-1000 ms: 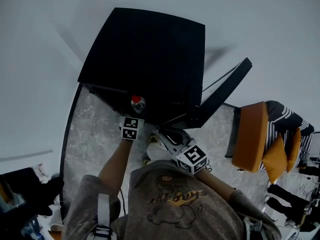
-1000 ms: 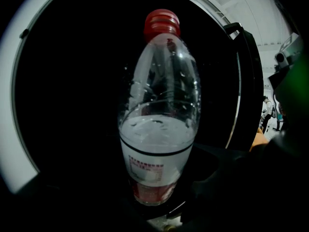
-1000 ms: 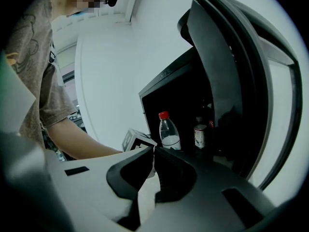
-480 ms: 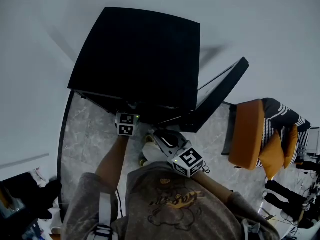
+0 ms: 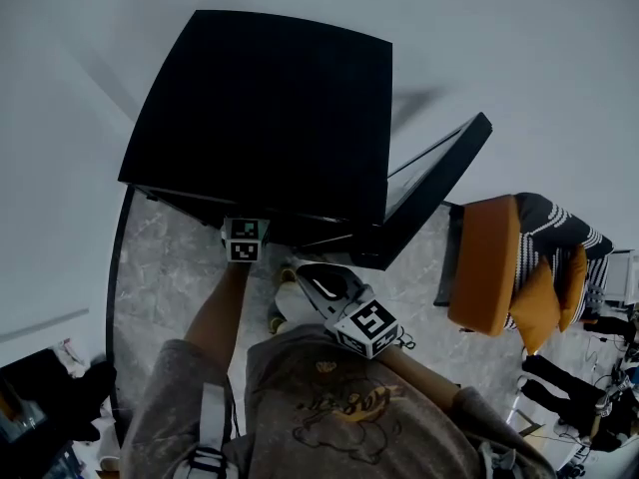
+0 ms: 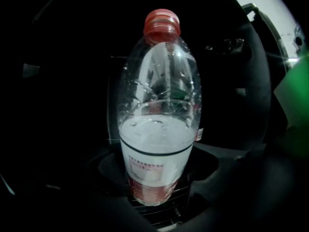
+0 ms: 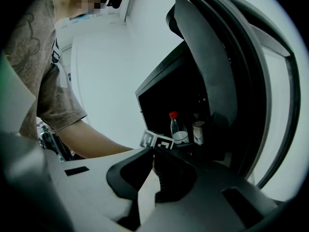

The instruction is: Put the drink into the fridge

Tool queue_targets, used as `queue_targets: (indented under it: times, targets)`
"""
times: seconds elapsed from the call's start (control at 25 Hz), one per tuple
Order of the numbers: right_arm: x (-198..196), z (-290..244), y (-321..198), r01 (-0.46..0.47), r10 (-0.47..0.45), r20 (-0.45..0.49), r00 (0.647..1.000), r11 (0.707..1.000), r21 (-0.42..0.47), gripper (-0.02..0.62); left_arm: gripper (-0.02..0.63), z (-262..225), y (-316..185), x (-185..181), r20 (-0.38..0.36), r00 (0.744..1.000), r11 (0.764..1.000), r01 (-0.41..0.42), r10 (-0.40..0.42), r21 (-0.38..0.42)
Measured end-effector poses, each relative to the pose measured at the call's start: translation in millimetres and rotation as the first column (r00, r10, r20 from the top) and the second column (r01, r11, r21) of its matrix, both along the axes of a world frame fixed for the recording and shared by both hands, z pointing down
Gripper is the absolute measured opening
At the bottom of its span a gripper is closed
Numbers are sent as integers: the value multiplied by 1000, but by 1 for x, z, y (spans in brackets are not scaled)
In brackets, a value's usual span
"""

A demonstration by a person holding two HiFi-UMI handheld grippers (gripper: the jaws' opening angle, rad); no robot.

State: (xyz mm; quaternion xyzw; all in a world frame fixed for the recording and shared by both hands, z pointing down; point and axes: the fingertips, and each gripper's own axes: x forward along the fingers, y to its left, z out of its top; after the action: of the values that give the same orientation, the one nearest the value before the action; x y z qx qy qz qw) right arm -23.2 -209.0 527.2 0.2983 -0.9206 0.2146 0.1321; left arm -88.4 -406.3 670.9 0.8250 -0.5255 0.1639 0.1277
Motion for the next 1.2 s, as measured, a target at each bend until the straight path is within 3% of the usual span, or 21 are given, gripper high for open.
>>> queue_targets:
  times: [0.64, 1.2]
  targets:
    - [5, 1, -6, -4, 4, -10, 1000, 1000, 3, 23, 318, 7, -33, 9, -7, 1000, 1000, 6, -6, 22]
    - [-3, 3, 2, 9, -9, -7, 1000, 1000, 2, 23, 341, 11, -28, 8, -5, 1000, 1000, -8, 8, 8]
